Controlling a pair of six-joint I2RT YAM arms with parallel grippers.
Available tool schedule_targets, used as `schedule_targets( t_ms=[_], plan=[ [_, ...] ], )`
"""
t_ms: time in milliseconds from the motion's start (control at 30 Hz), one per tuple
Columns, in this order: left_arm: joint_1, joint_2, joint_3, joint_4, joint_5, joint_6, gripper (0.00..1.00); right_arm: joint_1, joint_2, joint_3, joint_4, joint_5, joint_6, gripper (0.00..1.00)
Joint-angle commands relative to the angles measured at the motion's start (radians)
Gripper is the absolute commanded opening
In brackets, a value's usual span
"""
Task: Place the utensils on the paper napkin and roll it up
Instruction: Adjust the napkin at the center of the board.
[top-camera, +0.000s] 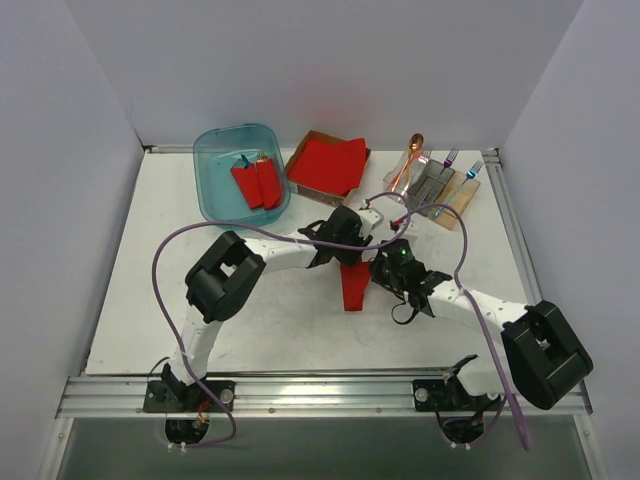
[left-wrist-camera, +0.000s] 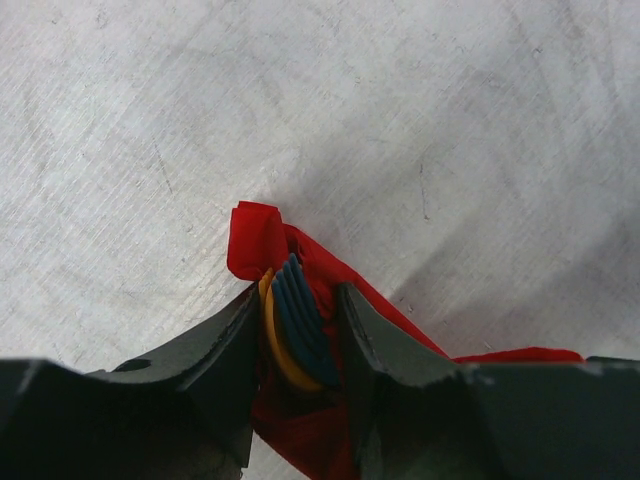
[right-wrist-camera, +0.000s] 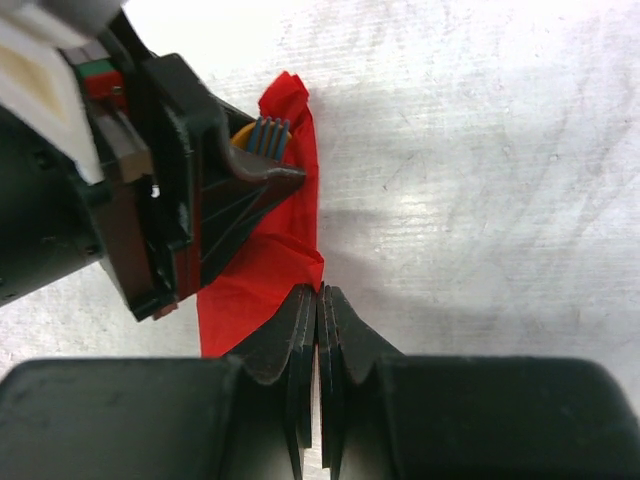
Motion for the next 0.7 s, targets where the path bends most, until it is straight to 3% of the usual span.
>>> schedule_targets(
  t_ms=[0, 267, 667],
  plan=[
    [-0.014, 0.018, -0.024, -0.041, 0.038, 0.058, 0.43, -0.030, -0.008, -0.006, 0.018, 0.006, -0.017, 0.00],
    [-0.011, 0.006, -0.047, -0.026, 0.039, 0.068, 0.44, -0.073, 0.030, 0.006, -0.008, 0.035, 0.032, 0.00],
    [-0.007, 0.001, -0.054, -0.011, 0.047, 0.048, 0.41, -0.081, 0.116, 0.001, 0.087, -0.065, 0.065, 0.00]
  ],
)
